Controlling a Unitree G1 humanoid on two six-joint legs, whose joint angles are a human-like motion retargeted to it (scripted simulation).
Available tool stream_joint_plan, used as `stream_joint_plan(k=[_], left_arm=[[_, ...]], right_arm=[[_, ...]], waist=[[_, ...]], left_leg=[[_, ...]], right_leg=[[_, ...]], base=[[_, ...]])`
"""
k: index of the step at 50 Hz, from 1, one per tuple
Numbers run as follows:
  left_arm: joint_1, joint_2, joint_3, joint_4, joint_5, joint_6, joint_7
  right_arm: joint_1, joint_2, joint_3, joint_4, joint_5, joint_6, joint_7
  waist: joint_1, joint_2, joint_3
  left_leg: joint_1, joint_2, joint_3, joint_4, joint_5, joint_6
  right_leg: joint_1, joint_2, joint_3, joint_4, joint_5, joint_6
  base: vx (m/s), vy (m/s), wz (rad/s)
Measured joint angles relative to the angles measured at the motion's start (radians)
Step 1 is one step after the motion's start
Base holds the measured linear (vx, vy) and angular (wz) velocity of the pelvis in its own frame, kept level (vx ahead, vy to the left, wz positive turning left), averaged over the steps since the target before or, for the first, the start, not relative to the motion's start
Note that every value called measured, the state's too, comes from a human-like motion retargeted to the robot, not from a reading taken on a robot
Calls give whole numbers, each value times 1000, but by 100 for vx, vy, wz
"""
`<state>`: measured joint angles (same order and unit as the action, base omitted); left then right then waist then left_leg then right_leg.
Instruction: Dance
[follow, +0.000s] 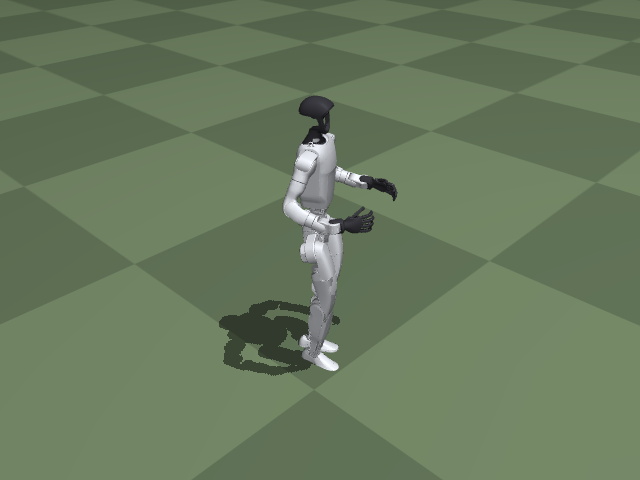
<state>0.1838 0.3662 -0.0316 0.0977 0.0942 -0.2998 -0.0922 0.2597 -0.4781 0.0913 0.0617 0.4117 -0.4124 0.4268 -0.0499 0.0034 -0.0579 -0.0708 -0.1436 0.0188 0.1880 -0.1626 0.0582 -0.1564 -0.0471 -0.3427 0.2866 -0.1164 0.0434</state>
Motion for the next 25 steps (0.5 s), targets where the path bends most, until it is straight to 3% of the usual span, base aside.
stream_joint_plan(k=[3, 5, 7, 8, 10, 12, 15, 17, 21, 25], left_arm=[[52, -121, -25, 193, 446, -243, 453], [17, -267, -53, 356, 630, -361, 683], [-42, -299, -119, 427, 649, -410, 717], [-91, -304, -136, 457, 657, -413, 722], [-196, -332, -139, 504, 716, -387, 762], [-279, -369, -151, 520, 736, -413, 851], [-386, -438, -112, 568, 695, -454, 926], [-463, -451, -66, 557, 718, -371, 910], [-602, -422, 34, 433, 790, -196, 908], [-711, -376, 145, 250, 803, -49, 893]], right_arm=[[-42, 37, 166, 88, -25, -408, -157], [-104, 119, 270, 118, -84, -534, -210], [-178, 208, 361, 115, -193, -566, -194], [-227, 258, 399, 117, -262, -566, -199], [-312, 388, 445, 151, -396, -546, -244], [-380, 485, 466, 180, -498, -547, -300], [-501, 586, 450, 197, -694, -499, -451], [-601, 587, 423, 168, -890, -401, -578], [-790, 605, 298, 169, -1302, -220, -893], [-918, 590, 107, 204, -1437, -119, -1115]], waist=[[-1, -34, -8], [-8, -50, -16], [-31, -49, -20], [-44, -42, -23], [-36, -5, -29], [-1, 14, -35], [50, 4, -37], [109, -9, -33], [211, -25, 17], [276, -25, 68]], left_leg=[[-64, -15, -12, 182, -15, 61], [-154, -33, 0, 387, -16, 102], [-269, -16, 19, 644, 74, 156], [-355, -1, 6, 798, 133, 192], [-532, -24, -144, 1059, 285, 204], [-613, -143, -191, 1143, 312, 204], [-713, -161, -211, 1175, 249, 204], [-715, -160, -217, 1066, 228, 184], [-611, -118, -317, 676, 215, 66], [-429, -52, -477, 175, 212, -55]], right_leg=[[21, -24, 106, -16, 13, 62], [26, -42, 159, -41, 11, 74], [57, -66, 113, -59, 0, 58], [64, -47, 118, -65, -4, 46], [53, 34, 154, -70, 2, 8], [60, 14, 178, -65, 4, 27], [56, 6, 186, -36, -12, 11], [54, -5, 242, -6, -30, 10], [102, 12, 306, 10, -49, -15], [160, 35, 320, 11, -68, -45]], base=[[8, -23, -66], [-5, -8, -28], [-3, -16, -53], [-1, -37, -82], [0, -35, -118], [10, 10, -118], [9, -10, -91], [13, -7, -119], [12, -26, -88], [13, -29, -27]])
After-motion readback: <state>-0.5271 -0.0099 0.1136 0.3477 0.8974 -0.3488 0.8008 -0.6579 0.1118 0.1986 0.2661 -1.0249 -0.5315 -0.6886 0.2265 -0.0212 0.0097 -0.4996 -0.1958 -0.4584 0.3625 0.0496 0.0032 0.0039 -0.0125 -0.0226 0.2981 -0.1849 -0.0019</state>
